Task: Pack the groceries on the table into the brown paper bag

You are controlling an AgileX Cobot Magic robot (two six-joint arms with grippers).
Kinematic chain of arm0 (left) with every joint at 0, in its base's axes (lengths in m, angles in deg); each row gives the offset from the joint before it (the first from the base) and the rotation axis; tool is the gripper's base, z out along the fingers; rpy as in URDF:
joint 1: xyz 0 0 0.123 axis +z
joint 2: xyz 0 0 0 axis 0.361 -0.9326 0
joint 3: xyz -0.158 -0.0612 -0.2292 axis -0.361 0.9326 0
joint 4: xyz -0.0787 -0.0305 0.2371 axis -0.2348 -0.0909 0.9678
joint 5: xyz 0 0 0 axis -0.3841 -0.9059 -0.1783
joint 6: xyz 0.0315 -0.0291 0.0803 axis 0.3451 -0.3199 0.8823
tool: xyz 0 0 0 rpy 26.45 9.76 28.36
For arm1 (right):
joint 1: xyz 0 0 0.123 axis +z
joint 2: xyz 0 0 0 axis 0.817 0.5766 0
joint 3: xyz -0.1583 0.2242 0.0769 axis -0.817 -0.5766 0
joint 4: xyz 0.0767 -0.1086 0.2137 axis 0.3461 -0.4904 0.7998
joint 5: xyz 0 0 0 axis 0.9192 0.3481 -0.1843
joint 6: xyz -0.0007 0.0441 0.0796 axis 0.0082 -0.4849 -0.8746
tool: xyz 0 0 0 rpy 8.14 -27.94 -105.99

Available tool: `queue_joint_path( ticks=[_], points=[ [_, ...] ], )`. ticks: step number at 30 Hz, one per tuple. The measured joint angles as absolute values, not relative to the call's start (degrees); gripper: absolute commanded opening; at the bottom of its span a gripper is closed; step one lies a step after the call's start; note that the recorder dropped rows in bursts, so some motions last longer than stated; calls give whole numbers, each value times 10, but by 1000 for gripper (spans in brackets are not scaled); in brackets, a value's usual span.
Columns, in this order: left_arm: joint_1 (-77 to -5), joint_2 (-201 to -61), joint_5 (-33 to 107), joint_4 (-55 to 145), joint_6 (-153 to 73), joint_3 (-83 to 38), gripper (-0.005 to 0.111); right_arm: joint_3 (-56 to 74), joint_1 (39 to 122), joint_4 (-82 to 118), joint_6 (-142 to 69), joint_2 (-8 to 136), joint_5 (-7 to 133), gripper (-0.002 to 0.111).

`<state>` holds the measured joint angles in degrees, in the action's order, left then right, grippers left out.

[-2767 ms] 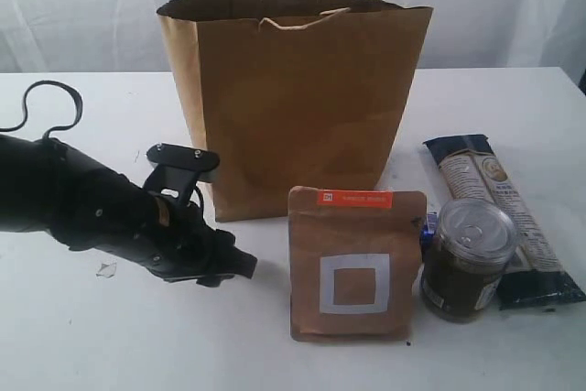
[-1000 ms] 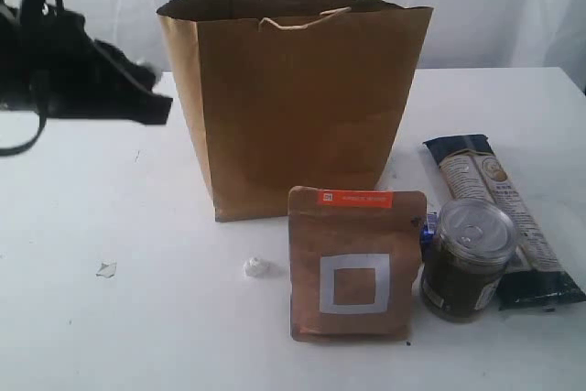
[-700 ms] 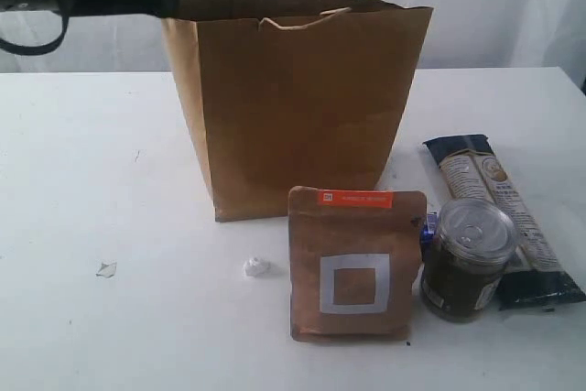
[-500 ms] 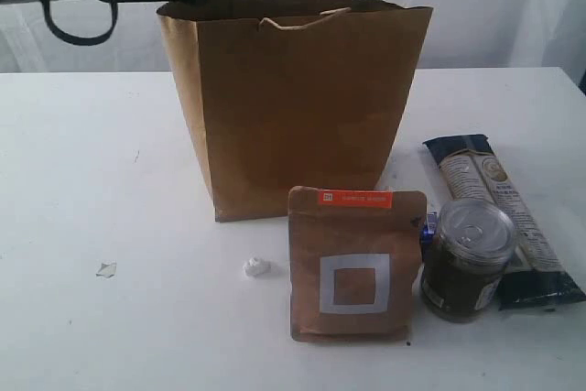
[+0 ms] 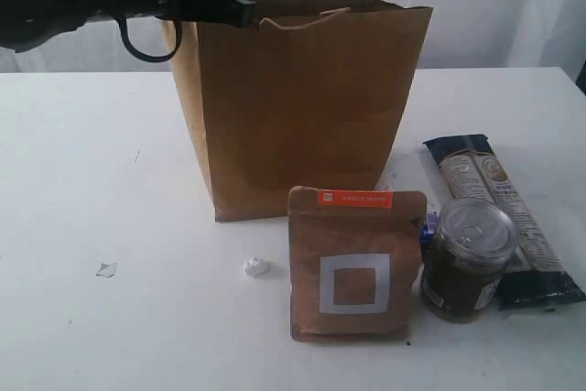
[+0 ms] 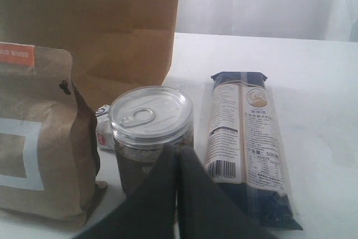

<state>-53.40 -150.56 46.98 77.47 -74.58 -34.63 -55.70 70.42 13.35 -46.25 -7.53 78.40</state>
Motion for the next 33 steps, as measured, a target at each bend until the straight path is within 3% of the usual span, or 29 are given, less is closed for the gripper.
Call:
queue_joint_path(
  ticks=[16, 19, 27, 33],
  points=[
    [-534, -1511, 470, 778, -746, -348, 0, -557, 704, 134, -472, -75, 784, 0],
    [-533, -1511, 470, 778, -746, -348, 11, -557, 704, 134, -472, -75, 784, 0],
    [-533, -1511, 470, 778, -746, -348, 59, -557, 704, 134, -472, -75, 784, 0],
    [-533, -1511, 474, 778, -746, -348, 65, -557, 704, 134, -473, -75, 784, 0]
  ],
)
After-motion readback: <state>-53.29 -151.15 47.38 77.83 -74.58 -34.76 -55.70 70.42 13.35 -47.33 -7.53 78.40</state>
